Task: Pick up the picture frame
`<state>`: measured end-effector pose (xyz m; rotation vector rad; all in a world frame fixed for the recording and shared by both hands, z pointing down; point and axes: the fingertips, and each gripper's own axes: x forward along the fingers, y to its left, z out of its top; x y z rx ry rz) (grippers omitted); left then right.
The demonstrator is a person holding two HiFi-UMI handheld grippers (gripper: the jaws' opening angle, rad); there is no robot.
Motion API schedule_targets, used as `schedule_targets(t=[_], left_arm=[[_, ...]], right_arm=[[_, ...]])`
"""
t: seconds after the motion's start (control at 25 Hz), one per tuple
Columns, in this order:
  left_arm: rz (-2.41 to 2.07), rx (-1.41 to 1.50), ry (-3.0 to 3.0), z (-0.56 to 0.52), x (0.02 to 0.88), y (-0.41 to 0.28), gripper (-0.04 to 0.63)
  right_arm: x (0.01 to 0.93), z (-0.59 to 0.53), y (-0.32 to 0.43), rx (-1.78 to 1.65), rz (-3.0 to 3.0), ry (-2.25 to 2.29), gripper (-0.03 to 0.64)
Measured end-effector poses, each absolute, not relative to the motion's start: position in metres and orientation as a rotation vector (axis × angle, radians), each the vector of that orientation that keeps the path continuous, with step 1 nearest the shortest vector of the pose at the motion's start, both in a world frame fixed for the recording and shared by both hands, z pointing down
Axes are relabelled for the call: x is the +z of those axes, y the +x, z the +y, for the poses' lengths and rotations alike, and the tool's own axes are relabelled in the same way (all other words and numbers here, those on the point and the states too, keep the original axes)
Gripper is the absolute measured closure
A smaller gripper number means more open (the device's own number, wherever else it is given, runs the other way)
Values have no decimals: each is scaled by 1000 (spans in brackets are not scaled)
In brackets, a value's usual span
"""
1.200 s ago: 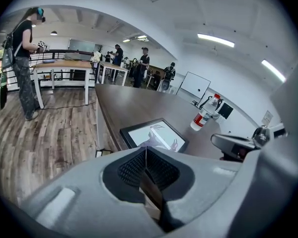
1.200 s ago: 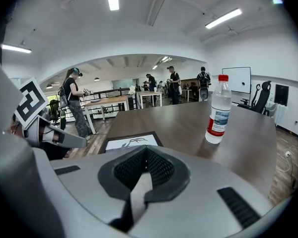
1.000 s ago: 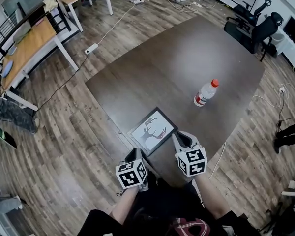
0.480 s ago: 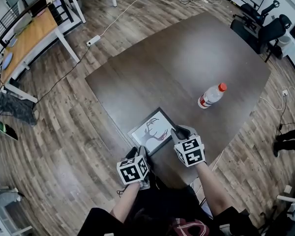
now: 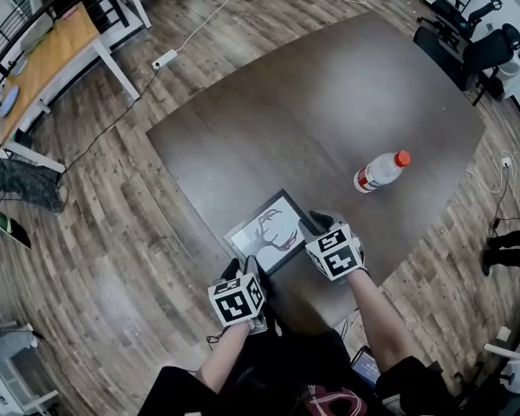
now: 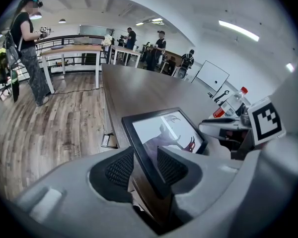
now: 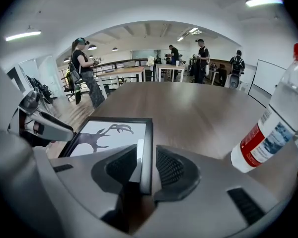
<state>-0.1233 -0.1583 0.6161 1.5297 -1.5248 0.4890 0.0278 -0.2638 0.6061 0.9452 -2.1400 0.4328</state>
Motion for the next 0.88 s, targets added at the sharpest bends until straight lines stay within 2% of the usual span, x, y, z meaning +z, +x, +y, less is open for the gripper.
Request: schedule_targets(t=[0.24,0.52,0.6,0.88], left_arm=[[-1535,535,1462,-167,629,-124,448],[-1560,532,1454,-171,633,-124,446],[-1553,514,1434,-167,634,-125,447],[-1583,489,1396,-169,633,-126,448]], right_arm=[[622,-271,24,437,-2106,907,508],[630,-275,19,450,-2114,858,486],[633,-270,18,467,-2121,826,517],[632,-274,17,525,-2136,839,523]])
